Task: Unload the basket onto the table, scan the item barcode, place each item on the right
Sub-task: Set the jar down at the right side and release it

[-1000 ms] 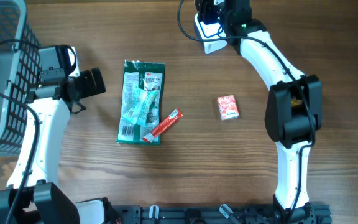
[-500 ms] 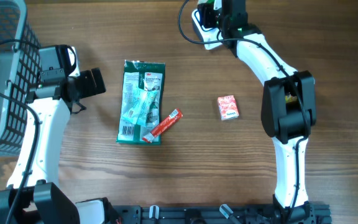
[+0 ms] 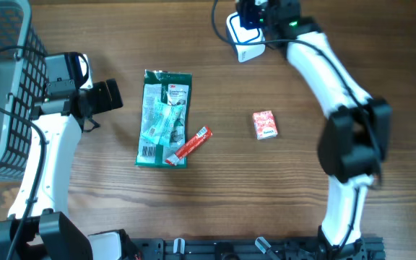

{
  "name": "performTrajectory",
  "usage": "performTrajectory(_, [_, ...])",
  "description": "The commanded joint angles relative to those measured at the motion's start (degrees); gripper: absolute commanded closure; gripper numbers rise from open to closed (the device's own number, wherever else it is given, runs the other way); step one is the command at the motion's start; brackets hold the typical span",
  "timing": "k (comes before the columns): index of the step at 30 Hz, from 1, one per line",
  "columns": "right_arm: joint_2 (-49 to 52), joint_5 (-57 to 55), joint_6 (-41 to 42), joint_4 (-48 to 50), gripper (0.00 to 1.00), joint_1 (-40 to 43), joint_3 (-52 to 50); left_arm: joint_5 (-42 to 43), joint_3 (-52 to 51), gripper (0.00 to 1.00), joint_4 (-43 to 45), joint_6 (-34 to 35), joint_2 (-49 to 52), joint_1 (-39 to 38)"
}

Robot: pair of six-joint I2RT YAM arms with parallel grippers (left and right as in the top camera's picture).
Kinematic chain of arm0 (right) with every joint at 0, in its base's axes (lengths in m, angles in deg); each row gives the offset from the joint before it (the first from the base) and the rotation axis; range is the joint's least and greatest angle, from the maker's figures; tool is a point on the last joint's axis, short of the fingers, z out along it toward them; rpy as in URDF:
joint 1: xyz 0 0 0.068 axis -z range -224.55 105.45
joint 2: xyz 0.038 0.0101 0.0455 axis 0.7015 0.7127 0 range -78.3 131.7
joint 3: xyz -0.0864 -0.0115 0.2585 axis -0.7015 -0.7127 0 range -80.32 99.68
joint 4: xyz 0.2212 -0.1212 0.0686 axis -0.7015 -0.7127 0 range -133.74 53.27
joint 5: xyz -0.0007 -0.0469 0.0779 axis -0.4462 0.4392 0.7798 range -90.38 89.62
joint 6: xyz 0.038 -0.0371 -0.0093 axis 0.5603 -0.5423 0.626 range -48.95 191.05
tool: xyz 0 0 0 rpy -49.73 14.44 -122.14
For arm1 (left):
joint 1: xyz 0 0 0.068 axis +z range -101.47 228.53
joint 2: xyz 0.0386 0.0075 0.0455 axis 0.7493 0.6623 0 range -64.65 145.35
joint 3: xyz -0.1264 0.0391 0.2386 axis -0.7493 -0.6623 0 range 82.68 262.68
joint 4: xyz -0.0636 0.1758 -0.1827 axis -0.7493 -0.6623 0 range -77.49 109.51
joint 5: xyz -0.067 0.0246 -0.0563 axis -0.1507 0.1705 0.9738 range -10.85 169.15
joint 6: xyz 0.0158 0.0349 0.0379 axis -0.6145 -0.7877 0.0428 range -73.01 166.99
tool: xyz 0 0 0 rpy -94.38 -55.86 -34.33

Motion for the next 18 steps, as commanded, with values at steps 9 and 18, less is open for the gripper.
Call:
performTrajectory(9, [-10.8,-0.4,-0.9,-43.6,0.67,8.1,-2.1,-0.5,0.3,0.00,0.1,-0.8,0.2,0.2])
performTrajectory(18, [-10.8,-2.1,1.0,-38.3,0.63,9.8,-21.9,-0.5,0.3,0.00,0.1,-0.9,0.2,0.2])
